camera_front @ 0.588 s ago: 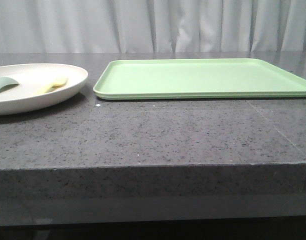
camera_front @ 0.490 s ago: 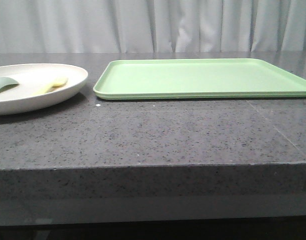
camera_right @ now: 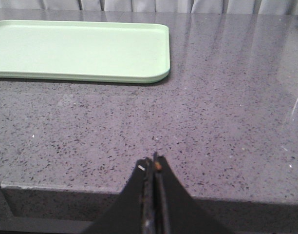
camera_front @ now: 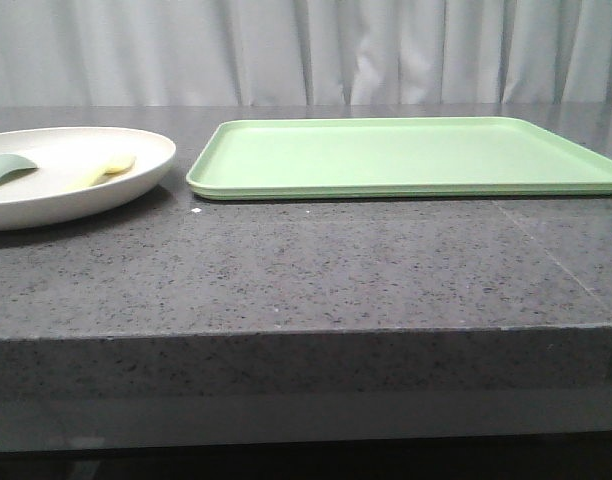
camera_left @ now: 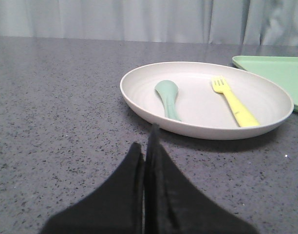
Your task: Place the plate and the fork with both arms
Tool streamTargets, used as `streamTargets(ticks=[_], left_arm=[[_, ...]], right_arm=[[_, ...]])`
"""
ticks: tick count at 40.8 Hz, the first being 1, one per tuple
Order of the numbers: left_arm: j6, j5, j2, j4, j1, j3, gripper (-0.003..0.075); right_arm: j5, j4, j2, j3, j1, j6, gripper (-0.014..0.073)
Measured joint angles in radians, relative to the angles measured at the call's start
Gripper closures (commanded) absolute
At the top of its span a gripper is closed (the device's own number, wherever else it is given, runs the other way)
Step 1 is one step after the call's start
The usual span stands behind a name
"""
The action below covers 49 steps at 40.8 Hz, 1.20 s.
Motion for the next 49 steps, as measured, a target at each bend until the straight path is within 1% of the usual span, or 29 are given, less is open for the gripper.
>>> streamTargets(ticks=[21, 26, 29, 33, 38, 45, 49], left_arm=[[0.000, 0.000, 0.000, 0.006, 0.000, 0.000, 0.0738], [0.000, -0.013, 0.000, 0.006, 0.000, 0.000, 0.0738], [0.000, -0.045, 0.000, 0.006, 0.000, 0.000, 0.0738], [0.000, -0.122, 0.000, 0.006, 0.000, 0.000, 0.0738], [0.000, -0.225, 0.000, 0.006, 0.000, 0.000, 0.0738], [0.000, -0.351, 0.000, 0.006, 0.000, 0.000, 0.0738], [0.000, -0.385, 0.000, -0.044, 0.000, 0.000, 0.0738]], right_arm=[[-0.002, 0.000, 0.000, 0.000, 0.000, 0.000, 0.0710], [-0.035, 0.000, 0.000, 0.000, 0.000, 0.000, 0.0710], [-0.060, 0.000, 0.000, 0.000, 0.000, 0.000, 0.0710], [-0.092, 0.000, 0.000, 0.000, 0.000, 0.000, 0.0710], [-0.099, 0.017, 0.000, 0.000, 0.000, 0.000, 0.0710], [-0.097, 0.025, 0.000, -0.053, 0.000, 0.000, 0.0710], [-0.087, 0.027, 0.000, -0.095, 0.000, 0.000, 0.0710]])
